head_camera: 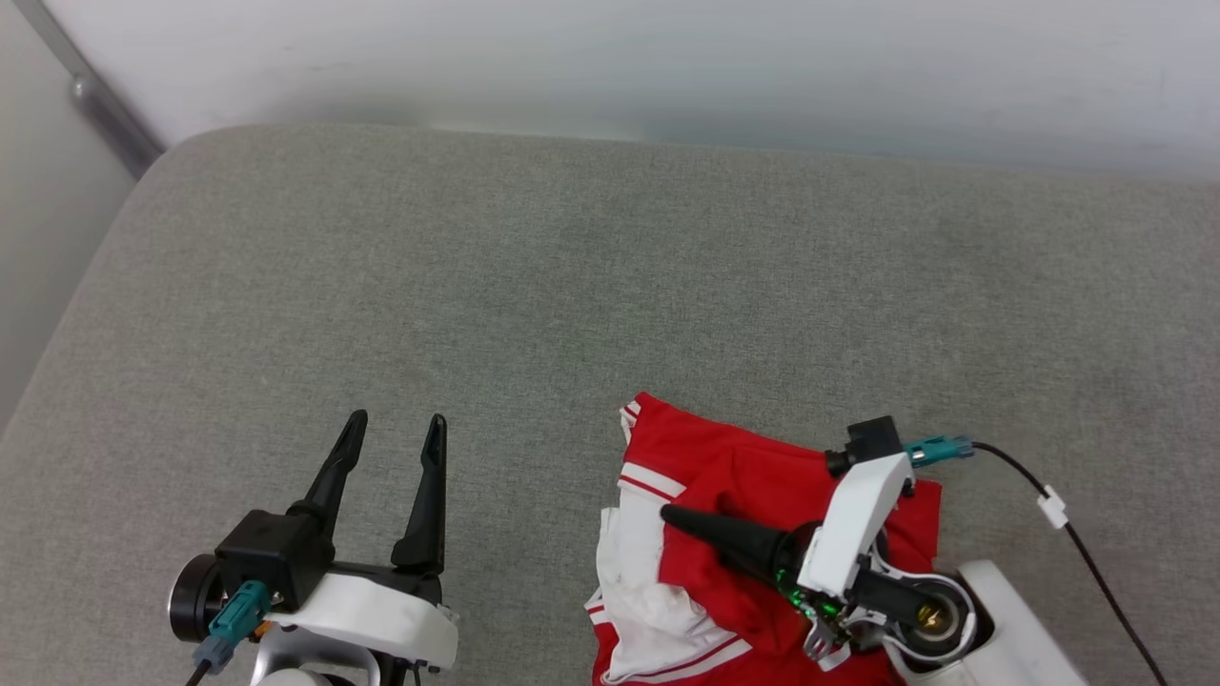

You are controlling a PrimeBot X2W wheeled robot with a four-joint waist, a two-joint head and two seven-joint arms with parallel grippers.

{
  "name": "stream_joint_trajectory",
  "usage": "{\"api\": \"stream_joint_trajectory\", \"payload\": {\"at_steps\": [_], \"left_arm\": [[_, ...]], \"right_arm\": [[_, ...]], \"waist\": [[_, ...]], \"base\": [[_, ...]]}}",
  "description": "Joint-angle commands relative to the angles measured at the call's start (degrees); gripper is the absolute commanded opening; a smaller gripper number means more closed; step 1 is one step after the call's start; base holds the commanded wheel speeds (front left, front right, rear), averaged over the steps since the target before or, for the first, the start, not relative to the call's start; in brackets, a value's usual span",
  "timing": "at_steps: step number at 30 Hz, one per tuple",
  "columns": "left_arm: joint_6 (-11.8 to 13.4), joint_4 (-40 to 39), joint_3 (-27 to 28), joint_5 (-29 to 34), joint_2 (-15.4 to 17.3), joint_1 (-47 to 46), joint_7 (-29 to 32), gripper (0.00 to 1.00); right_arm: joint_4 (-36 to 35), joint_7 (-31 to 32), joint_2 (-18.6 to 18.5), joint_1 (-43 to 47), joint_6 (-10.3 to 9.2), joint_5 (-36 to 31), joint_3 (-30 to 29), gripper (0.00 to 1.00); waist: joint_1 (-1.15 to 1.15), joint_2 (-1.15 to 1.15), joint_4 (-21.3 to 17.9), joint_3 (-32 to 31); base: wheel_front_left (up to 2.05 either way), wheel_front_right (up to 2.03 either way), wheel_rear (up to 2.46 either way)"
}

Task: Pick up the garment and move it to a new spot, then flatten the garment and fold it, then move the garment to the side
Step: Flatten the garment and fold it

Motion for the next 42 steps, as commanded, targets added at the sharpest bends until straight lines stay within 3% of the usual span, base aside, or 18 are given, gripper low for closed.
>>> {"api": "stream_joint_trajectory", "payload": {"at_steps": [1, 8, 16, 23, 27, 32, 36, 42], "left_arm": [[-0.32, 0.21, 0.24, -0.05, -0.34, -0.77, -0.26, 1.00], [-0.52, 1.70, 0.94, 0.05, -0.80, 0.32, -0.67, 1.00], [-0.30, 2.25, 1.47, 0.14, -0.38, 1.45, -0.77, 1.00], [0.64, 2.07, 2.43, -0.30, 0.26, 3.66, -0.82, 1.00], [1.23, 1.64, 3.07, -0.67, 0.99, 5.18, -0.79, 1.00], [1.97, 1.51, 3.72, -1.17, 1.36, 6.71, -0.62, 1.00], [2.66, 1.11, 4.56, -1.55, 1.36, 7.87, -0.70, 1.00], [3.80, 0.83, 5.01, -1.81, 1.53, 10.05, -0.65, 1.00]], "right_arm": [[0.63, -0.52, 0.07, -0.70, 0.00, 0.18, 0.66, 1.00], [-2.32, -3.76, -1.37, -3.23, 0.00, -4.47, 4.83, 1.00], [-11.55, -11.59, -12.56, -2.88, 0.00, -26.50, 9.93, 1.00], [-12.41, -15.61, -16.31, 2.46, -0.01, -40.99, 0.65, 1.00], [-15.17, -19.89, -16.31, 6.59, 0.00, -48.85, -7.37, 1.00], [-22.45, -31.05, -13.29, 11.35, -0.02, -54.10, -14.10, 1.00], [-26.72, -37.63, -11.14, 14.16, -0.01, -57.43, -16.02, 1.00], [-30.35, -40.34, -8.34, 18.58, 0.00, -60.44, -15.76, 1.00]], "waist": [[0.00, 0.00, 0.16, 0.22], [0.00, 0.00, -1.14, -0.65], [0.00, 0.00, -3.76, -3.24], [0.00, 0.00, -6.98, -5.23], [0.00, 0.00, -8.61, -5.92], [0.00, 0.00, -10.24, -6.97], [0.00, 0.00, -11.22, -7.98], [0.00, 0.00, -11.95, -8.75]], "base": [[0.00, 0.00, 0.00], [0.00, 0.00, 0.00], [0.00, 0.00, 0.00], [0.00, 0.00, 0.00], [0.00, 0.00, 0.00], [0.00, 0.00, 0.00], [0.00, 0.00, 0.00], [0.00, 0.00, 0.00]]}}
